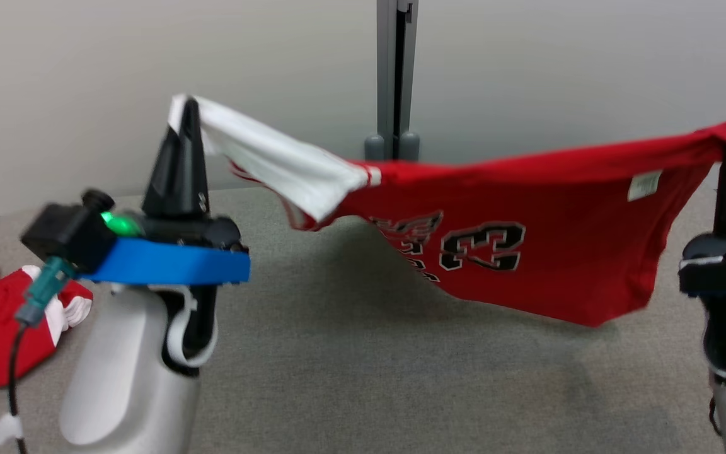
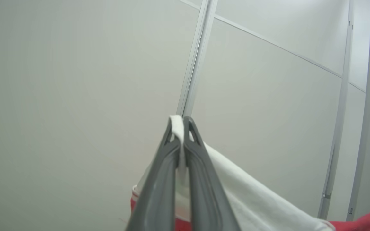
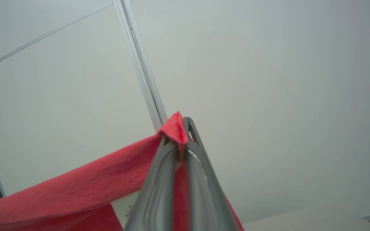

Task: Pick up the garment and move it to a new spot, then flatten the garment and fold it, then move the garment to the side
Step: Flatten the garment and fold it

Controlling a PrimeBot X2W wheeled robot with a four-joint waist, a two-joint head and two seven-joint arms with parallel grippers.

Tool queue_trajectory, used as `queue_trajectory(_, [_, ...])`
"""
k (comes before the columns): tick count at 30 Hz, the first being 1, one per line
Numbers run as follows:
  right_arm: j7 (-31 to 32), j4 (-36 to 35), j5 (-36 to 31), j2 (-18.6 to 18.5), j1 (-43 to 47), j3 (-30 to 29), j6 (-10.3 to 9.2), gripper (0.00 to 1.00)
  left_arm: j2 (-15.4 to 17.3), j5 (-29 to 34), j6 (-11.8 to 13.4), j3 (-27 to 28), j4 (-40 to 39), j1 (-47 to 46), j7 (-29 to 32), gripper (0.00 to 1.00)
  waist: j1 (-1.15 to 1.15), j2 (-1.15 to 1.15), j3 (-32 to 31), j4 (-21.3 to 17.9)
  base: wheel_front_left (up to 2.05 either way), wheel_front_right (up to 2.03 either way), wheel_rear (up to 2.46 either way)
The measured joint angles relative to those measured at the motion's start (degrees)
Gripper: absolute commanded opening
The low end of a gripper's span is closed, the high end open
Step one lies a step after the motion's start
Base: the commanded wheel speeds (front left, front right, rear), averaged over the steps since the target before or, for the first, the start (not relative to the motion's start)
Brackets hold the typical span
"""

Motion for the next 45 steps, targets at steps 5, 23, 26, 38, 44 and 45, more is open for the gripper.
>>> queue_trajectory(5, [0.54, -4.26, 2.02, -4.57, -7.99, 2.79, 0.0, 0.0, 2.75, 1.6, 0.0, 1.02, -4.03, -9.86, 0.62, 0.0, -0.01, -0.01, -0.83, 0.88, 0.0, 0.0, 0.0])
queue_trajectory(23, [0.32, 15.63, -4.65, -8.34, -45.76, 8.69, 0.0, 0.0, 4.86, 12.43, 10.37, 2.83, 10.69, -40.34, 0.36, 0.0, 0.03, 0.01, 17.74, 0.61, 0.0, 0.0, 0.0])
queue_trajectory(26, [0.15, 16.05, -7.81, -9.07, -50.04, 7.67, 0.01, 0.0, 4.23, 13.59, 10.61, 3.59, 10.6, -43.66, 0.15, 0.0, 0.03, 0.01, 20.36, 1.64, 0.0, 0.0, 0.0])
queue_trajectory(38, [0.09, 22.69, -6.03, -7.49, -29.81, 3.9, 0.01, 0.0, -0.82, 11.7, 7.13, 5.7, 10.01, -20.26, 0.01, 0.0, 0.0, 0.01, 21.03, 4.92, 0.0, 0.0, 0.0])
queue_trajectory(44, [0.1, 25.49, 0.2, -5.37, -15.55, 6.7, 0.01, 0.0, -1.12, 4.87, 6.78, 2.72, 14.34, -2.43, 0.04, 0.0, 0.01, 0.0, 18.57, 4.32, 0.0, 0.0, 0.0])
queue_trajectory(45, [0.1, 25.73, 1.1, -4.93, -13.22, 7.16, 0.01, 0.0, -1.04, 3.59, 7.02, 1.97, 14.65, 0.17, 0.04, 0.0, 0.0, 0.0, 17.81, 4.35, 0.0, 0.0, 0.0])
